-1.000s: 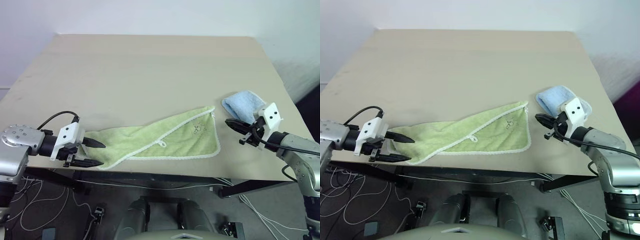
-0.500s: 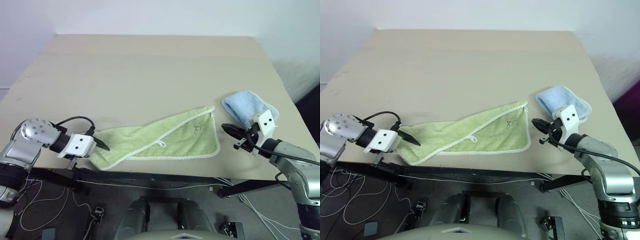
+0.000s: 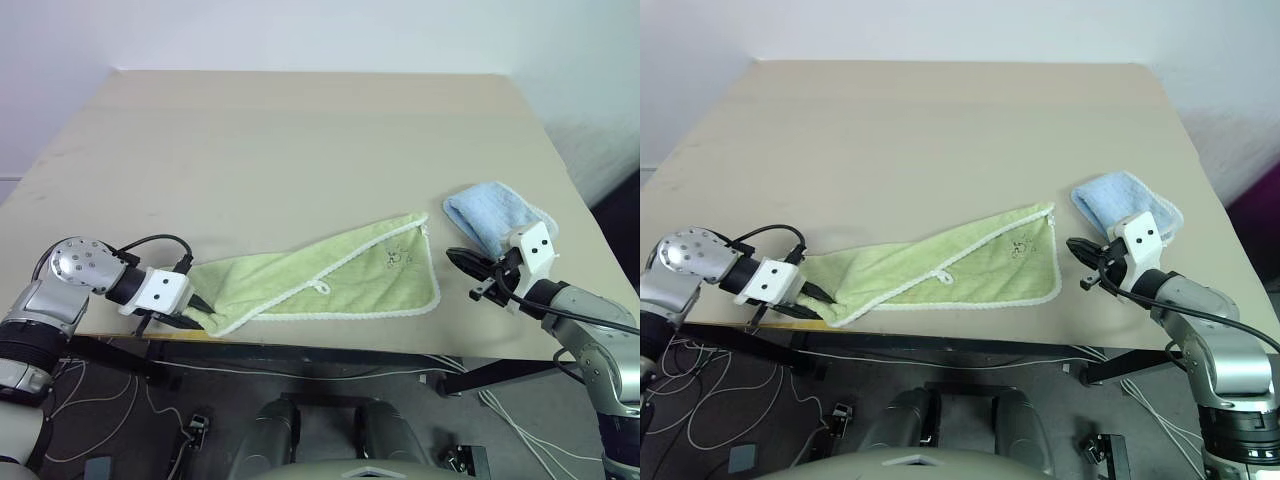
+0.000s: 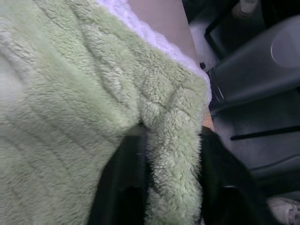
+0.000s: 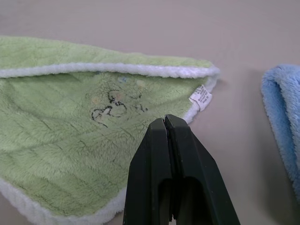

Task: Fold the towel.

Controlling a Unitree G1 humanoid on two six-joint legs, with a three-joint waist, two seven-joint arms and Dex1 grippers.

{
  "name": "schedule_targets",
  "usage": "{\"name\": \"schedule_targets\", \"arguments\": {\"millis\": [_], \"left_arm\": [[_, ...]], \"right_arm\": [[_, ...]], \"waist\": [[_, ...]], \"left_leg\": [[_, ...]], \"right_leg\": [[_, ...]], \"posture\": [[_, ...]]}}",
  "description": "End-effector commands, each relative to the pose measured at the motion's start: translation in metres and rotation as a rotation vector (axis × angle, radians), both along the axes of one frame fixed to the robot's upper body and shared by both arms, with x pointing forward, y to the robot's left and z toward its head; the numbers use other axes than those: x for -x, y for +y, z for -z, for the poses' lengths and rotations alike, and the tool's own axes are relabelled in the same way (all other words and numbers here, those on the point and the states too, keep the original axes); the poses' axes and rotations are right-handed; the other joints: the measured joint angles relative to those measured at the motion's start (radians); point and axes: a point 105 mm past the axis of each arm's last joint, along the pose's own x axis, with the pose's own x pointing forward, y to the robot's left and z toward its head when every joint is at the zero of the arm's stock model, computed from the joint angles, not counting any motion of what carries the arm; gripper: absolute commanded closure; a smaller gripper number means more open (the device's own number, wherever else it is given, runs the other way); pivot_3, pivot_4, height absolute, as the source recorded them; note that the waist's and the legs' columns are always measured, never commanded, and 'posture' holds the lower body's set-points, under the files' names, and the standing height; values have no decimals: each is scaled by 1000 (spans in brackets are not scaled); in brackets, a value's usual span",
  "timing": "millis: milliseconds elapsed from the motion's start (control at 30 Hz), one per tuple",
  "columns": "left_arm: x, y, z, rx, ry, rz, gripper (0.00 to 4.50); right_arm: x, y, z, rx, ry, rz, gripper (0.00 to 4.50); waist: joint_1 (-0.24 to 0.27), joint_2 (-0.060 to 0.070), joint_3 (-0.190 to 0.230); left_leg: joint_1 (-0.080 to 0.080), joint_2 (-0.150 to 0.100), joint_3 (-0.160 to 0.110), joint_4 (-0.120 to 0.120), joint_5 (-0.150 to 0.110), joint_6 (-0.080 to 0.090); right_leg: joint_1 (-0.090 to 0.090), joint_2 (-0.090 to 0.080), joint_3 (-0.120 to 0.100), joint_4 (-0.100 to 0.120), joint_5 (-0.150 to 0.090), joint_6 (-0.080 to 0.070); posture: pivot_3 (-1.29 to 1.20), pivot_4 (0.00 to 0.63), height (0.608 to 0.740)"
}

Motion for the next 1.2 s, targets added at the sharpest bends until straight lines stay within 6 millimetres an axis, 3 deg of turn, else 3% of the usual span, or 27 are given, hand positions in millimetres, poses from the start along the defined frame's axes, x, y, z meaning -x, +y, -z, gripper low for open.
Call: {"name": "schedule_targets", "arguments": {"millis": [33,400,633,900,1000,1133,1200], "left_arm": [[0,-2,-8,71,4,-33,4423],[20,-2,-6,114,82,-69,4487],[27,-3,-1,92,82,-44,2349],[26,-5,-1,89,78,-38,2349],[25,-6,-1,97,81,-38,2931],[26,-11,-5,128,94,-35,4239],[26,-11,-6,130,93,-33,4470]], "right_arm": [[1,3,-13,-2,-59,-12,4500],[-3,6,-10,-1,-57,-28,4500],[-5,7,-10,-1,-58,-33,4500],[-5,11,-8,-7,-60,-38,4500],[-5,12,-8,-9,-62,-36,4500],[-5,12,-7,-9,-62,-34,4500],[-4,12,-7,-8,-62,-32,4500]], "waist": [[-1,0,0],[-6,0,0],[-16,0,0],[-21,0,0],[-22,0,0],[-23,0,0],[-23,0,0]], "left_leg": [[0,0,0,0,0,0],[-1,0,0,0,-1,1],[-1,0,1,0,-1,2],[0,0,0,0,-1,2],[0,0,0,0,-1,2],[0,0,0,0,-1,2],[0,0,0,0,-1,2]], "right_leg": [[0,0,0,0,0,0],[-1,0,1,-1,0,0],[-1,-1,1,-1,0,0],[0,0,0,-1,0,0],[0,0,0,-1,0,0],[0,0,0,0,0,0],[0,0,0,-1,0,0]], "posture": [[0,150,740],[0,150,740],[0,150,740],[0,150,740],[0,150,740],[0,150,740],[0,150,740]]}}
